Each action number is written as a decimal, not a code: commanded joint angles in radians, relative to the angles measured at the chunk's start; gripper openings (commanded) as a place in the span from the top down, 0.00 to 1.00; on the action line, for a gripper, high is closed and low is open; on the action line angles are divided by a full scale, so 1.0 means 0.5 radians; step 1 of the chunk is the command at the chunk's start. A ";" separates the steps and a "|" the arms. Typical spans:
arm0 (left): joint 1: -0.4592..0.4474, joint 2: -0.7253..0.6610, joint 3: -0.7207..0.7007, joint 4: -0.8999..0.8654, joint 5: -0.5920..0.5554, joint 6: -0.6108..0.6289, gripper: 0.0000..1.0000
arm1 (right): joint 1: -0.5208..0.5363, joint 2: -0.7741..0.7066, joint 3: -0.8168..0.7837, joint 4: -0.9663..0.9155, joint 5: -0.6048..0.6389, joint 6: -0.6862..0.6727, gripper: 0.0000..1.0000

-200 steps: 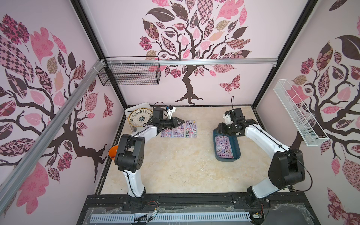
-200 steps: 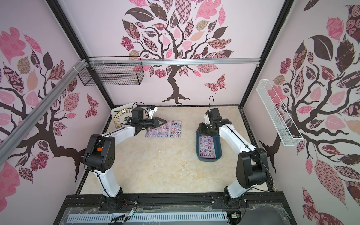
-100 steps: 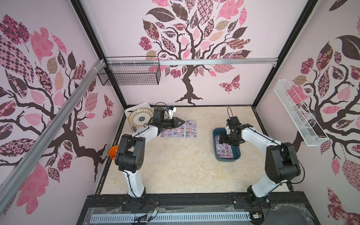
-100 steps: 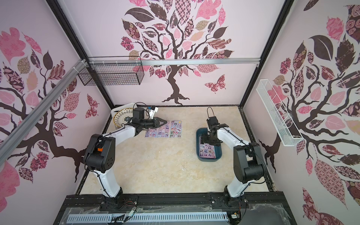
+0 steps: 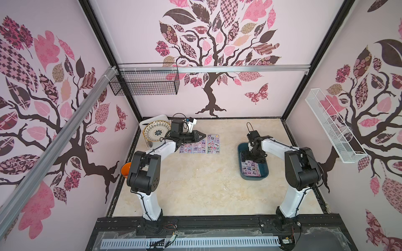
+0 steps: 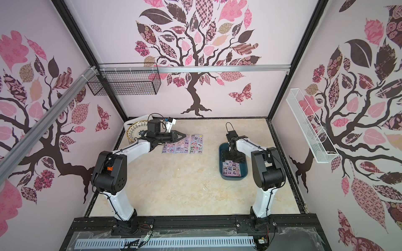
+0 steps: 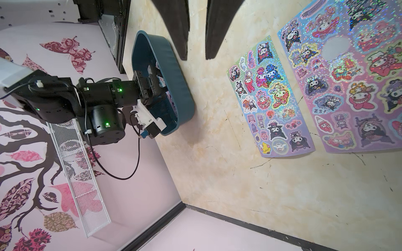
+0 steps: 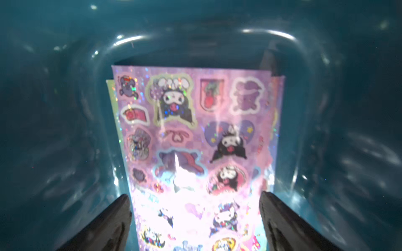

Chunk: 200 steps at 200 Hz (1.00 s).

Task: Take the stickers out of the storage box
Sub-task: Pick up the sticker from the storage box.

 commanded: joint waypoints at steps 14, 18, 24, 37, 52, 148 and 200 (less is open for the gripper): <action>0.001 -0.065 0.031 -0.014 -0.007 0.044 0.79 | 0.031 0.111 0.068 -0.043 0.021 -0.031 0.04; 0.002 -0.064 0.033 -0.019 -0.002 0.044 0.79 | 0.031 0.119 0.070 -0.043 0.021 -0.032 0.04; 0.002 -0.065 0.034 -0.024 -0.005 0.050 0.79 | 0.031 0.129 0.076 -0.043 0.024 -0.032 0.05; 0.002 -0.065 0.034 -0.028 -0.005 0.051 0.79 | 0.031 0.147 0.077 -0.060 0.031 -0.038 0.06; 0.001 -0.068 0.031 -0.026 -0.003 0.054 0.79 | 0.031 0.153 0.082 -0.074 0.051 -0.044 0.11; 0.002 -0.080 0.026 -0.031 -0.001 0.060 0.79 | 0.029 -0.023 0.037 -0.055 0.056 -0.043 0.51; 0.001 -0.075 0.026 -0.031 0.010 0.054 0.79 | 0.023 -0.170 0.011 -0.045 -0.005 -0.051 0.63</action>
